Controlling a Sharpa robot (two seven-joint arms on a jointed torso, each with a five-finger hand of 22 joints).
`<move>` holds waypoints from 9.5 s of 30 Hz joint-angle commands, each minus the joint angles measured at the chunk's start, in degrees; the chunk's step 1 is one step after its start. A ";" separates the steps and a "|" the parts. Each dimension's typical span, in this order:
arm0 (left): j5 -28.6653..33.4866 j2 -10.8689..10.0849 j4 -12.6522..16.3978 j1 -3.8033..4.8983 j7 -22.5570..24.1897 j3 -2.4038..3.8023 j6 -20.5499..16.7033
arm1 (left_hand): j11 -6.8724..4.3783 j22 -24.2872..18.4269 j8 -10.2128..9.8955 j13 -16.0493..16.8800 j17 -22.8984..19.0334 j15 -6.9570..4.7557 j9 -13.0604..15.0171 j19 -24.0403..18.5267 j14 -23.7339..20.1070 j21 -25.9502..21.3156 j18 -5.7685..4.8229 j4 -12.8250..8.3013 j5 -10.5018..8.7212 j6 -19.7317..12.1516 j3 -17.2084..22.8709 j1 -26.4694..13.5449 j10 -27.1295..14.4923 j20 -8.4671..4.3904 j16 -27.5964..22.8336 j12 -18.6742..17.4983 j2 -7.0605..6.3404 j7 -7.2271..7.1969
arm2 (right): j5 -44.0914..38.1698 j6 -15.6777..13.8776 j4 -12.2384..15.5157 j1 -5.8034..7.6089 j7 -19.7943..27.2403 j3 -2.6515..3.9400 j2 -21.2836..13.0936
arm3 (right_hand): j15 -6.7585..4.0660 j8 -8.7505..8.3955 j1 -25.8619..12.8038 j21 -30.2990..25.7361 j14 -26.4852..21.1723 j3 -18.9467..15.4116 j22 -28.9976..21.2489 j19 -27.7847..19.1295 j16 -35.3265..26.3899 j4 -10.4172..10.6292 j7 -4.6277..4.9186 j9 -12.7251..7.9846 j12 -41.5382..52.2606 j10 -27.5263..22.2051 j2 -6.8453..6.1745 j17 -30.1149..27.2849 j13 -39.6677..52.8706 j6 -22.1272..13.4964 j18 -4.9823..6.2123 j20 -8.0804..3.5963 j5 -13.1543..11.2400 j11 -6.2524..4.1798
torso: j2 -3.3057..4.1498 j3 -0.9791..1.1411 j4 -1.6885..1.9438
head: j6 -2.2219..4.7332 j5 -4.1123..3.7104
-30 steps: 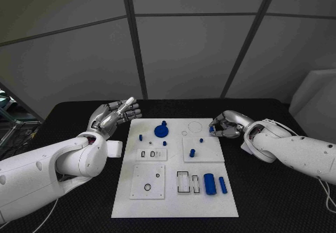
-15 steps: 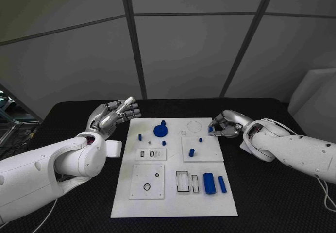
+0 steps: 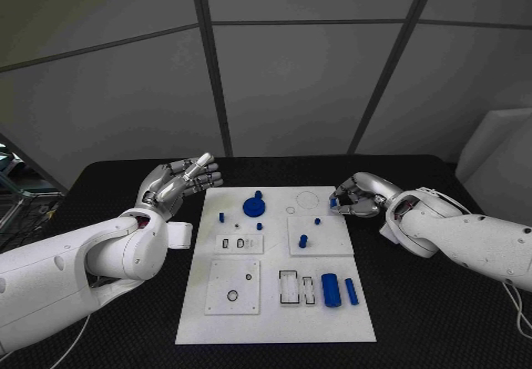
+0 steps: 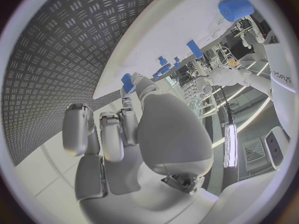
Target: Assemble the parts on the task board
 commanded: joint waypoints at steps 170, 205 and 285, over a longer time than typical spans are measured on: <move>-2.00 1.15 -1.79 0.12 -2.56 0.06 2.02 | -0.79 -0.04 0.86 0.16 0.52 -0.80 0.38 3.28 3.29 1.12 -0.62 -1.53 -0.01 4.05 -0.93 0.51 2.46 -0.40 1.28 1.54 1.07 3.23 | -11.92 -1.43 10.83 -0.44 -4.58 -1.47 15.73 | 2.01 -1.71 -6.62 -1.63 5.36 -4.81 -2.31 -1.43 -0.51 4.11 3.05 0.00 -4.40 -5.81 -4.39 13.07 -1.05 -10.32 0.24 1.63 1.58 2.30 | -0.80 -0.08 -0.12 | -2.78 3.84; -52.57 10.25 -10.16 13.01 -56.78 -9.69 30.75 | -10.99 47.42 21.55 30.87 76.91 -11.57 9.28 31.84 34.77 52.88 -4.53 9.45 -0.92 10.48 -13.11 0.02 15.47 -11.63 79.05 40.63 2.76 -5.46 | 12.33 2.11 14.15 5.27 0.21 0.43 -1.27 | 1.00 0.31 -3.17 -8.50 3.35 -3.31 -12.54 -7.67 -4.77 1.82 2.20 0.37 -8.07 -8.24 -2.48 4.86 -5.34 -8.29 2.26 0.68 4.60 1.31 | -4.07 1.12 0.04 | -4.95 5.04; -56.86 20.23 -16.16 13.65 -62.79 -12.42 34.70 | -12.67 74.02 32.62 59.43 86.15 -13.68 20.98 44.00 39.10 68.72 -8.89 8.37 -0.66 6.31 -14.86 0.26 24.91 -13.24 84.45 66.38 5.58 -7.28 | 10.06 3.89 12.08 5.27 -2.55 0.41 0.84 | 0.83 0.53 -3.61 -8.71 3.55 -3.02 -12.55 -7.28 -4.75 2.11 2.09 0.28 -7.89 -7.70 -2.48 5.26 -5.25 -8.16 2.21 0.48 7.22 1.18 | -3.77 0.87 0.09 | -6.84 4.76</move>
